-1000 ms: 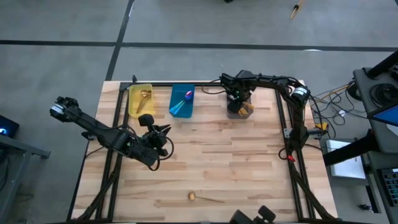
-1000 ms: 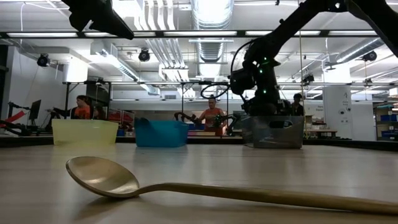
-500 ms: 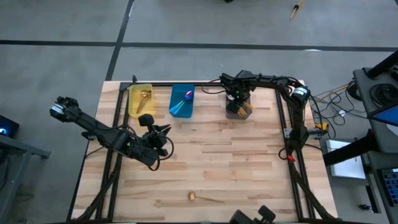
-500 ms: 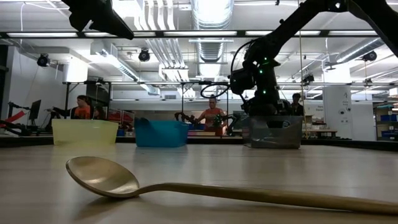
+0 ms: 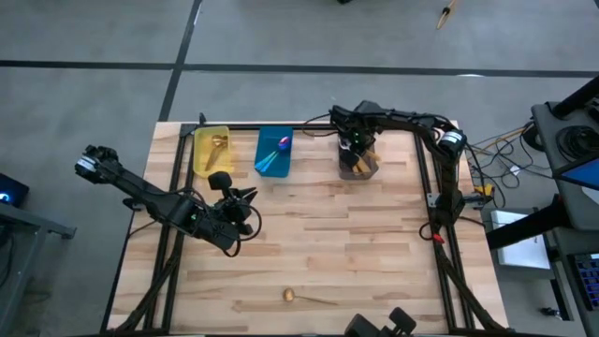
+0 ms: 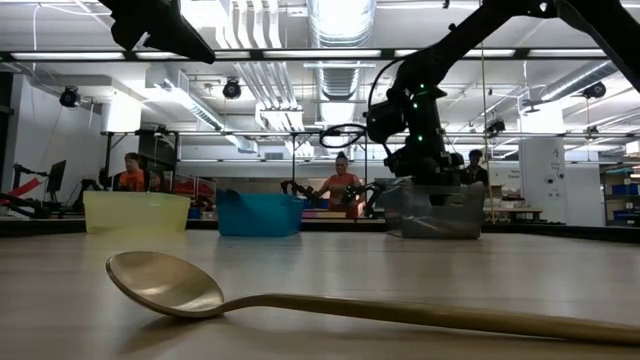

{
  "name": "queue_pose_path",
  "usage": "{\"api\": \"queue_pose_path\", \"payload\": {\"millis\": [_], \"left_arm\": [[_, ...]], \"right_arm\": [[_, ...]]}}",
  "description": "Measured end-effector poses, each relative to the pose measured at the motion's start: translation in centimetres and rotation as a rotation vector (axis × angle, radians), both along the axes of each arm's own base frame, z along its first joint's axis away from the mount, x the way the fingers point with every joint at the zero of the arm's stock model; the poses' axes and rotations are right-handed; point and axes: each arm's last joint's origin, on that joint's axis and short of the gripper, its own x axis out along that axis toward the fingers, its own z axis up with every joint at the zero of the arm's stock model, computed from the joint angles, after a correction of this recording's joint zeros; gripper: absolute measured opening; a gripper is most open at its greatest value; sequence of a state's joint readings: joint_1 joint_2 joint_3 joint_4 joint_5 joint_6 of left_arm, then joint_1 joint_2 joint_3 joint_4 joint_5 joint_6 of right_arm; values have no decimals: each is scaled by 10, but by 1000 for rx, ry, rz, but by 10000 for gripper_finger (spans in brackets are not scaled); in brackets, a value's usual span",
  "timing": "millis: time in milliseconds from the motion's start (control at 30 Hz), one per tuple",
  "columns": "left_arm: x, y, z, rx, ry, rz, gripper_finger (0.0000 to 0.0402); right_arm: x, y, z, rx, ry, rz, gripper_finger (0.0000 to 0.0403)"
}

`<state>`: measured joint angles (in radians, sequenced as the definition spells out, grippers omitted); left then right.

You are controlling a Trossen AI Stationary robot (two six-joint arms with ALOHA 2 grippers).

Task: Sort silverware by color (type)
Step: Adjust the yellow spoon in the black bin

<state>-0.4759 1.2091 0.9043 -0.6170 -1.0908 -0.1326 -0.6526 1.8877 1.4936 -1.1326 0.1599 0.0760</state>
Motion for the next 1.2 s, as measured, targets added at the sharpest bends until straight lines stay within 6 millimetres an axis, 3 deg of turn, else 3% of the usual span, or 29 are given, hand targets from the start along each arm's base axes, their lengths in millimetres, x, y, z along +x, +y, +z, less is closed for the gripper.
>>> {"api": "queue_pose_path", "payload": {"millis": [833,1200], "left_arm": [[0,0,0,-1,0,-1,29],[0,0,0,-1,0,-1,29]], "right_arm": [[-4,1,34,19,108,4,52],[1,-3,54,-25,54,-44,52]]}}
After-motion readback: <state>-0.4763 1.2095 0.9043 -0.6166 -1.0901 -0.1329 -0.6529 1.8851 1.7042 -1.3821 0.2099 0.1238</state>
